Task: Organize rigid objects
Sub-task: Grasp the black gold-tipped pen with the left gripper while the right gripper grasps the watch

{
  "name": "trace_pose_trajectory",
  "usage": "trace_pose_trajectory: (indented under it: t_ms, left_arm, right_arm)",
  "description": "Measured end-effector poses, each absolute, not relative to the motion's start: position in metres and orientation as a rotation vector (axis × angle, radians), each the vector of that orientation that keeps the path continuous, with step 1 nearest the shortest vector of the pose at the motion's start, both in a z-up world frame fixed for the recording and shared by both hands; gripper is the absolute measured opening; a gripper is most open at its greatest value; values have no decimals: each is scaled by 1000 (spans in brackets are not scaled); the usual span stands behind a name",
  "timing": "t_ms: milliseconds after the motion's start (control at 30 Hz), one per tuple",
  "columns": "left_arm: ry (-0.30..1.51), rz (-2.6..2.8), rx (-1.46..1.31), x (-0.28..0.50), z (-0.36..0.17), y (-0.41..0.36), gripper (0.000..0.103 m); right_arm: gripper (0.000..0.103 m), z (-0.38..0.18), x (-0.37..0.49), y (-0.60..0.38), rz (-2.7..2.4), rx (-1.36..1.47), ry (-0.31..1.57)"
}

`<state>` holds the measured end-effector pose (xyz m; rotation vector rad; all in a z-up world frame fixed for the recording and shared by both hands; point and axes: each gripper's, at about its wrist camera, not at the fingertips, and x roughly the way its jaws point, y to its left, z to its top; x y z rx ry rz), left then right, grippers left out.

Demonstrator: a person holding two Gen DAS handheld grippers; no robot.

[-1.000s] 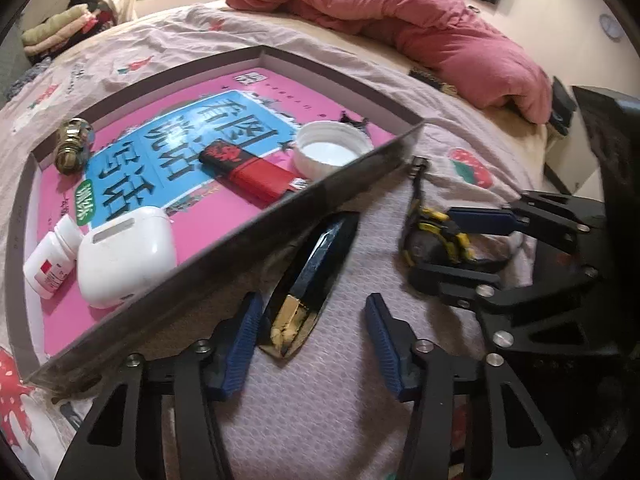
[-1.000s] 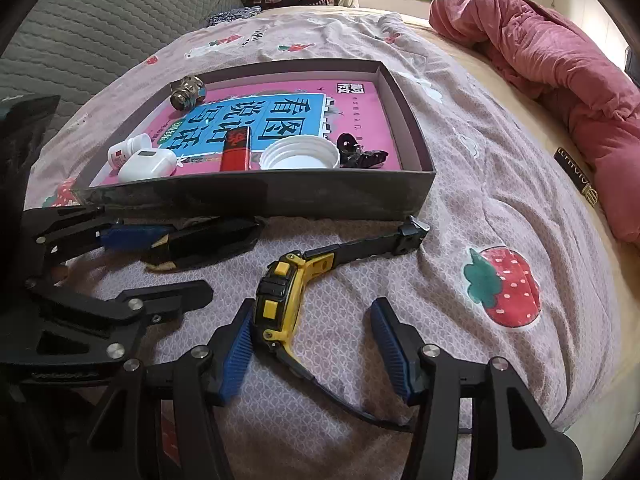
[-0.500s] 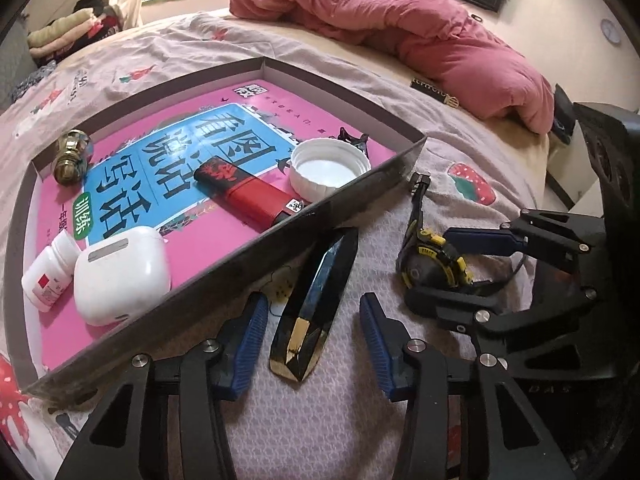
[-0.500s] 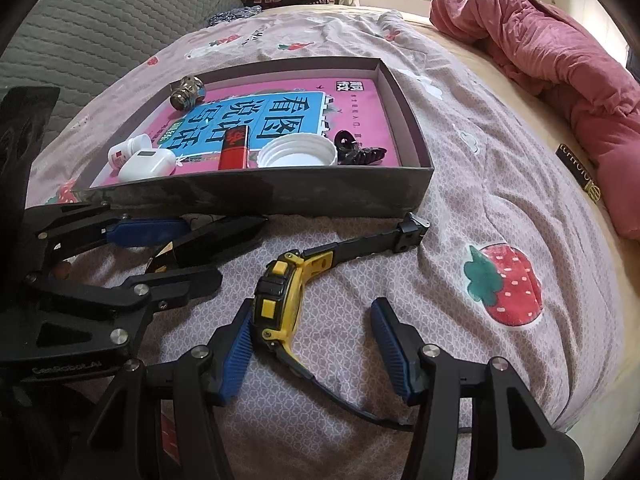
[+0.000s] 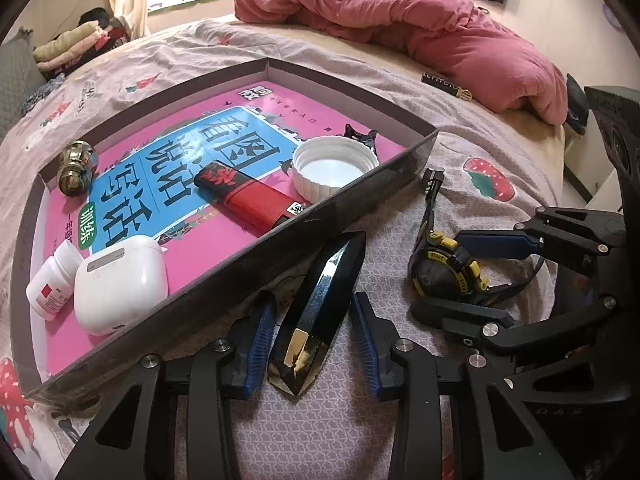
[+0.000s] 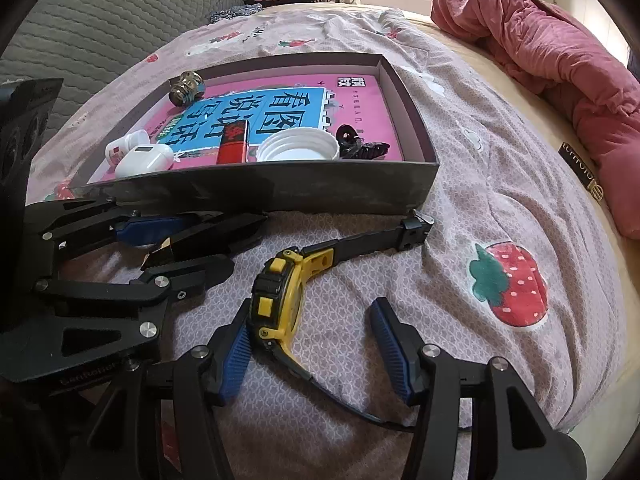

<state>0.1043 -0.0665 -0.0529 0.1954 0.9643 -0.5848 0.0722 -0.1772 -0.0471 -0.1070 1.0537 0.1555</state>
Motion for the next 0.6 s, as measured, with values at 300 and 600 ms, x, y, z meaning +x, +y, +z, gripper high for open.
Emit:
trace_pose_trajectory:
  t_ms: [300,600]
  left_arm:
    - [968,-574,190,104,-55,-68,39]
    - [992,-530,166,105,-55,-71,39]
  right_arm:
    - [38,-46,72,-177,162,-84,1034]
    - [25,-43,74,-187,181,-6,1032]
